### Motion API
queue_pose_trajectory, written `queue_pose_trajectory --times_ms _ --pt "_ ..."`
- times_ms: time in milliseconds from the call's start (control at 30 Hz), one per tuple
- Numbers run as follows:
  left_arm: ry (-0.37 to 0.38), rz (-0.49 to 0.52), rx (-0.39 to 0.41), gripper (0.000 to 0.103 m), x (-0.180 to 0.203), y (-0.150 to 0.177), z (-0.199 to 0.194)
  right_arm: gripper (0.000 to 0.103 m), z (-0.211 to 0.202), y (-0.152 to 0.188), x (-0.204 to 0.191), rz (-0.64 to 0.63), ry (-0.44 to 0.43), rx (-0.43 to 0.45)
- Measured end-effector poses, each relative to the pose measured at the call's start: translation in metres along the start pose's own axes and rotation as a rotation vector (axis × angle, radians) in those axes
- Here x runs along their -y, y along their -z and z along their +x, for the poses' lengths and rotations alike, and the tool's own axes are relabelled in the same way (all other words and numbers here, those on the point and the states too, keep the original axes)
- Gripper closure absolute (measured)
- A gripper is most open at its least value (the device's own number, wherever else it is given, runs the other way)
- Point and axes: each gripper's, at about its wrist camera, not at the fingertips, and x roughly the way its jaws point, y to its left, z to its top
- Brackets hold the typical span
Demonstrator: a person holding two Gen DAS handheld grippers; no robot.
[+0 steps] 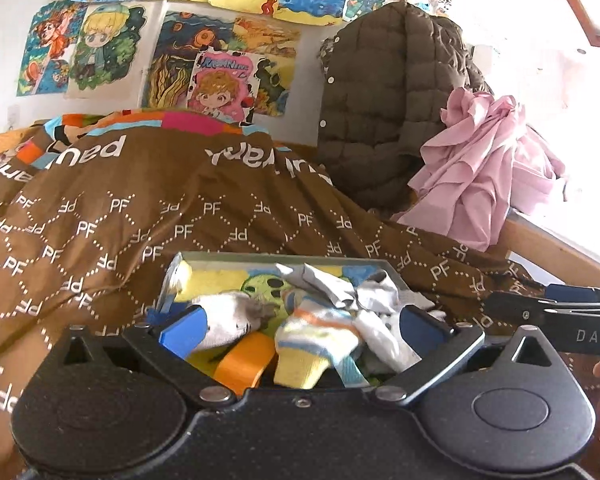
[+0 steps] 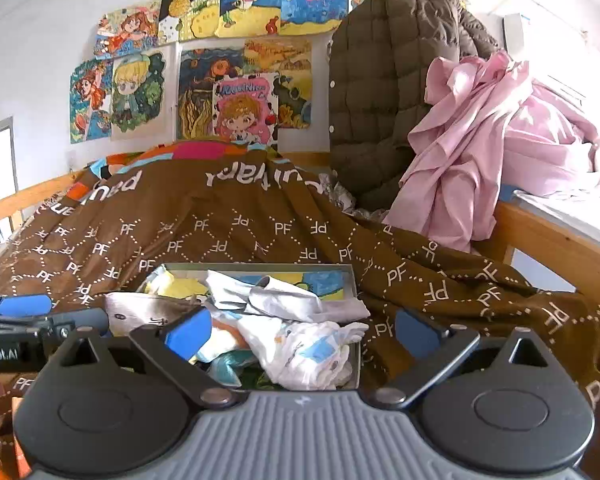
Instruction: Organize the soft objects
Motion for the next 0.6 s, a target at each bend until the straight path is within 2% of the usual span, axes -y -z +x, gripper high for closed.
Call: queue_pose_trajectory --times_ms 200,600 --pt "0.004 0.035 0.018 0.001 0.011 0.008 -0.034 0.001 -0.030 0.005 -0.005 0.002 -0.005 0.021" --pt "-0.068 -0.020 0.053 0.001 0.014 0.020 -0.097 0.001 -0.089 0.023 -0.011 0.014 -0.022 0.056"
